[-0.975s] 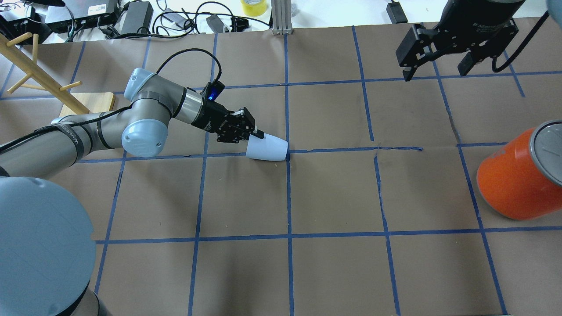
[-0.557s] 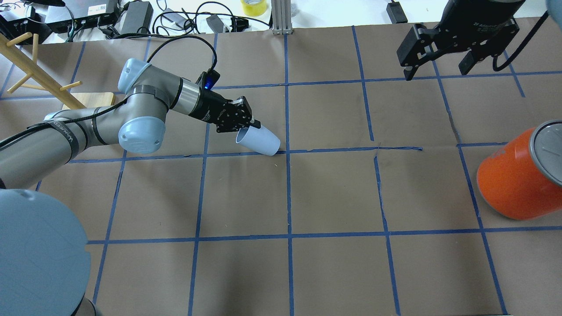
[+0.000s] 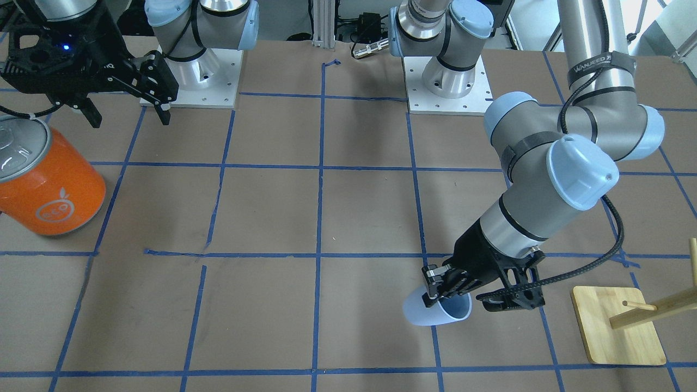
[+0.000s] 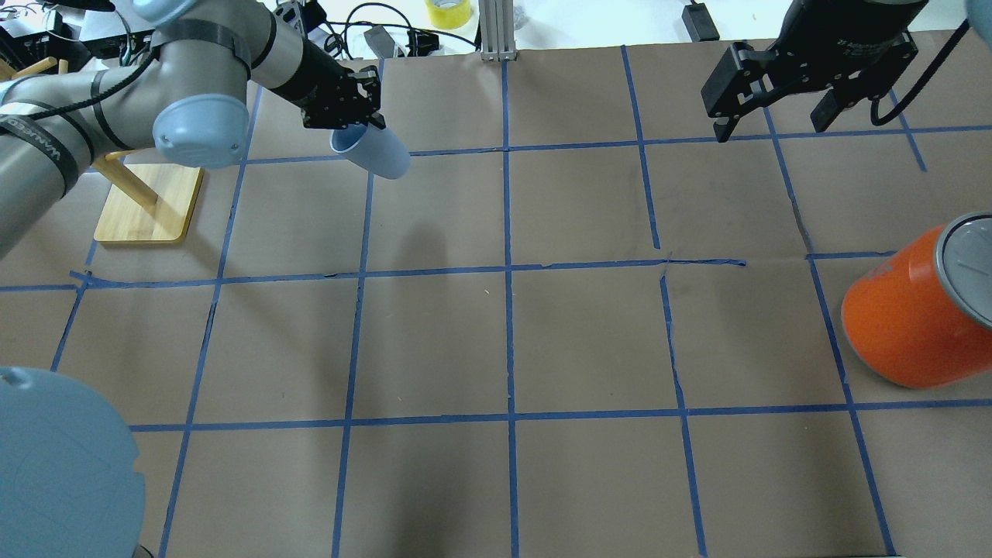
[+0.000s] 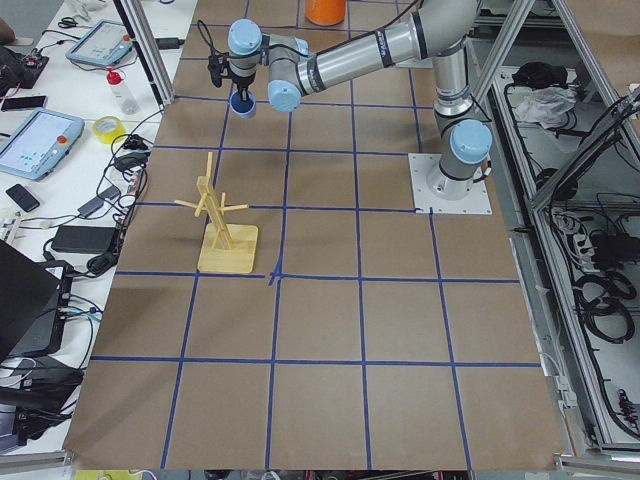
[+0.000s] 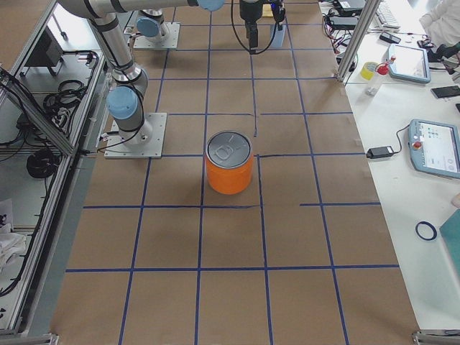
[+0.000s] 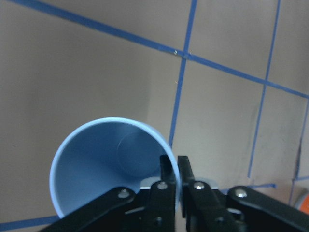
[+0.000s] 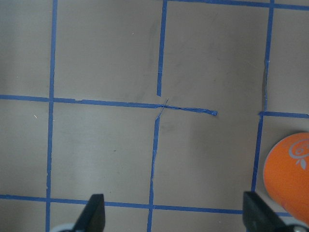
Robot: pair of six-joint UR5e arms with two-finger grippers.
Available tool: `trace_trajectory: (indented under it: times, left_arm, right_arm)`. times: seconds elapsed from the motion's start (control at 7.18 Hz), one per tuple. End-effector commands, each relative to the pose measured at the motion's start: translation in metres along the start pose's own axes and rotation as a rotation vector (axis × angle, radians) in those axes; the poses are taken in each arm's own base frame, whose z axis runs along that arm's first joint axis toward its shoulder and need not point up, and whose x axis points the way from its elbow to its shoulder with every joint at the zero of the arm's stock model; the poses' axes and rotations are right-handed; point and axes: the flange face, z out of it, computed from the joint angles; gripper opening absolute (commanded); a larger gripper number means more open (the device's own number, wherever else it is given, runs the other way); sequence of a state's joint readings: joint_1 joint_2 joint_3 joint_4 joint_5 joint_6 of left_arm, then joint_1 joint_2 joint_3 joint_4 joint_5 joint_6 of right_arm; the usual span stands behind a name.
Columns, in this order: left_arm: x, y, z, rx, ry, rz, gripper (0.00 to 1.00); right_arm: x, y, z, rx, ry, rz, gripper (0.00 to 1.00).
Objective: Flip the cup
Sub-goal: 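Lift the cup with the left gripper and swing it upright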
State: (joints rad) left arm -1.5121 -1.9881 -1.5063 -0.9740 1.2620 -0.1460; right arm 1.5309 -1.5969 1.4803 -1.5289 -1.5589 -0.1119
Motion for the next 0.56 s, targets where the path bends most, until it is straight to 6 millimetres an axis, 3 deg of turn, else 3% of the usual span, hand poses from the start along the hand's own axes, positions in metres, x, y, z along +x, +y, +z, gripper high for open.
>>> trace_trajectory:
  times: [0.0,0.42]
  left_arm:
    - [-0.033,-0.013,0.007,-0.046,-0.310,0.294,0.00]
    - [-0.054,-0.017,0.035,-0.117,-0.401,0.447,0.00]
  right_arm:
    - [0.000,0.002,0.001,-0.012,0.000,0.015,1.00]
    - [0.000,0.002,0.001,-0.013,0.000,0.015,1.00]
